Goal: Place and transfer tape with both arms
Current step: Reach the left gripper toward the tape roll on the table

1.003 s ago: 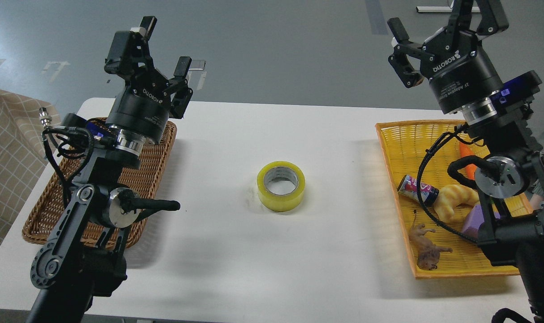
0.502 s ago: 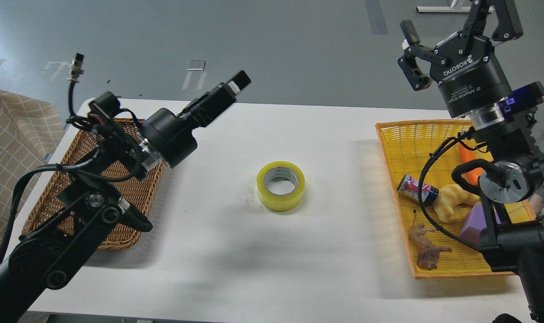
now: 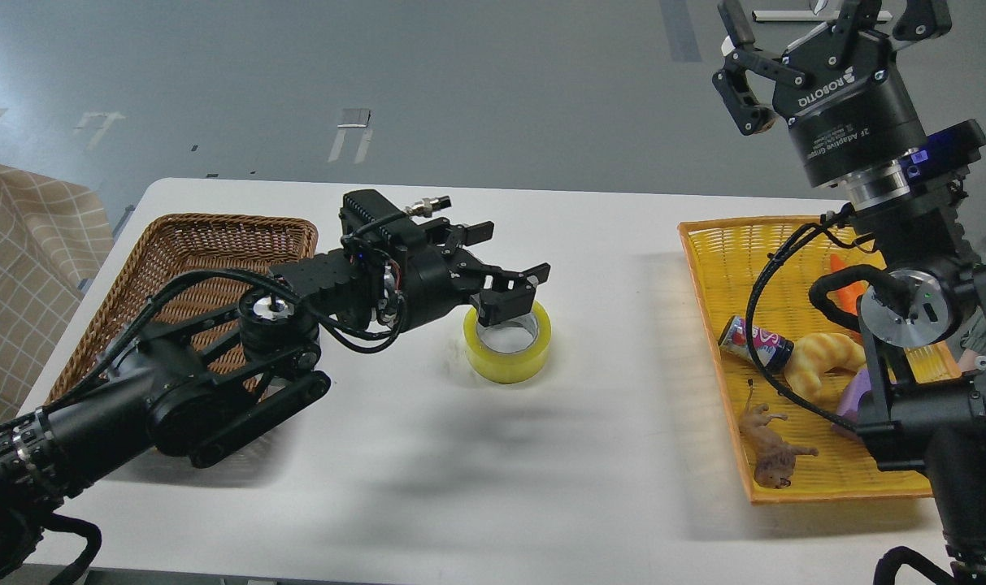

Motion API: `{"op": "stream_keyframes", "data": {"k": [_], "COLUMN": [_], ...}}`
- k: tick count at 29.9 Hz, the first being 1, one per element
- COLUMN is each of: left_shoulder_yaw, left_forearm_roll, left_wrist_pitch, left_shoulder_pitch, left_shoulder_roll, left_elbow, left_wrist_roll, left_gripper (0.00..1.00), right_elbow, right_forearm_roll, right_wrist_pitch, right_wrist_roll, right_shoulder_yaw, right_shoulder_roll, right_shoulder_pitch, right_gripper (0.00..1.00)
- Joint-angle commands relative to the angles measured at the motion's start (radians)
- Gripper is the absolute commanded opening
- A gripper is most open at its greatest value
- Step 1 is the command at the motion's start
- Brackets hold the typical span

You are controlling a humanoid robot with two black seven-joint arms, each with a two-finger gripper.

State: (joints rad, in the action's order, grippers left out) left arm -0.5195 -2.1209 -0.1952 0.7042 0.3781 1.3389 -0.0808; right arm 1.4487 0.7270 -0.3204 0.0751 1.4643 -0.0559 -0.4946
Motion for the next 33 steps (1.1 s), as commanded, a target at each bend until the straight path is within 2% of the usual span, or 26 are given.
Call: {"op": "stream_keyframes", "data": {"k": [1, 6, 17, 22, 26, 27, 30, 33], "left_shoulder_yaw": [0.062, 0.075, 0.082, 0.141, 0.148, 0.157, 0.188, 0.208], "left_forearm_roll": [-0.001, -0.061, -0.061, -0.061, -0.061, -0.061, -0.061, -0.061], "left_wrist_pitch": [0.003, 0.008, 0.022, 0.071, 0.088, 0.117, 0.143, 0.154], "left_shoulder_pitch": [0.043, 0.029, -0.006, -0.003, -0.003, -0.003, 0.001, 0.009], "left_shoulder_roll": [-0.041, -0.067, -0.085, -0.076, -0.09, -0.1, -0.097, -0.107], "left_elbow": [-0.095, -0.176, -0.27, -0.302, -0.366, -0.391, -0.4, -0.434], "left_wrist_roll": [0.004, 0.006, -0.007, -0.022, -0.033, -0.045, -0.071, -0.085], "left_gripper": [0.98, 0.98, 0.97, 0.97, 0.96, 0.96, 0.91, 0.64], "right_elbow": [-0.002, -0.01, -0.01, -0.013, -0.013, -0.013, -0.021, -0.063], "right_forearm_roll": [0.0, 0.0, 0.0, 0.002, 0.002, 0.002, 0.003, 0.005], "right_wrist_pitch": [0.0, 0.0, -0.002, -0.002, -0.002, -0.002, 0.0, 0.003], "right_wrist_roll": [0.0, 0.0, 0.0, 0.0, 0.0, 0.0, 0.0, 0.0], "right_shoulder_yaw": [-0.001, 0.002, 0.005, 0.004, 0.005, 0.005, 0.004, 0.005], "right_shoulder_roll": [-0.001, -0.007, -0.013, -0.022, -0.022, -0.024, -0.03, -0.036], "right_shoulder_pitch": [-0.002, -0.002, 0.01, 0.018, 0.024, 0.025, 0.025, 0.025], "right_gripper": [1.0, 1.0, 1.0, 1.0, 1.0, 1.0, 1.0, 1.0]}}
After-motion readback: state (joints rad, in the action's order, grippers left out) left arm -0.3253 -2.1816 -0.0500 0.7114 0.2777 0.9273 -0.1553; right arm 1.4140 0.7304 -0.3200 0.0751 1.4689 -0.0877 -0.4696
